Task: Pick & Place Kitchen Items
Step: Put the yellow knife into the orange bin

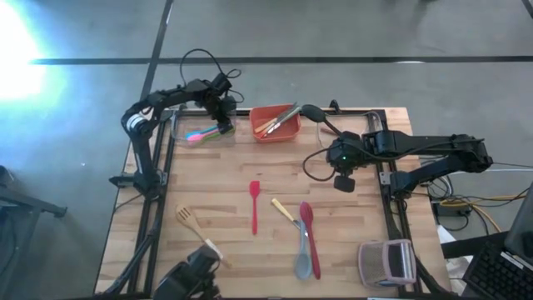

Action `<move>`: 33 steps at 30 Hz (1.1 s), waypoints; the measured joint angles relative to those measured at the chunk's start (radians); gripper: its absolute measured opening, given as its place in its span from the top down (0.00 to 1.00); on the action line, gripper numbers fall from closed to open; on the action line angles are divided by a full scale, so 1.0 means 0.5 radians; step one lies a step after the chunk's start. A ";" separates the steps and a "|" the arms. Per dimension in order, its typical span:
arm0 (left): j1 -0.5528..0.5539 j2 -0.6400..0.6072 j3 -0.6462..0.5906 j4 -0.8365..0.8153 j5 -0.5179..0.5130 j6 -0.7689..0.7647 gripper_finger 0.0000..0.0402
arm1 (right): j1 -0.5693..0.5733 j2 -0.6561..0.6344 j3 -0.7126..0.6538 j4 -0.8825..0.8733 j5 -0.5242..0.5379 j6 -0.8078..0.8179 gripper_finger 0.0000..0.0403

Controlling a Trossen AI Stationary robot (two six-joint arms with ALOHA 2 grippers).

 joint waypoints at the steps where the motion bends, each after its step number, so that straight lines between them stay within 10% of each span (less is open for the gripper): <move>1: 0.000 -0.017 0.000 -0.024 0.000 0.000 0.50 | 0.000 0.000 0.001 0.000 0.001 0.000 0.92; 33: -0.379 -1.680 -0.005 -0.156 0.258 -0.686 0.46 | 0.000 -0.001 0.110 0.041 0.005 0.062 0.92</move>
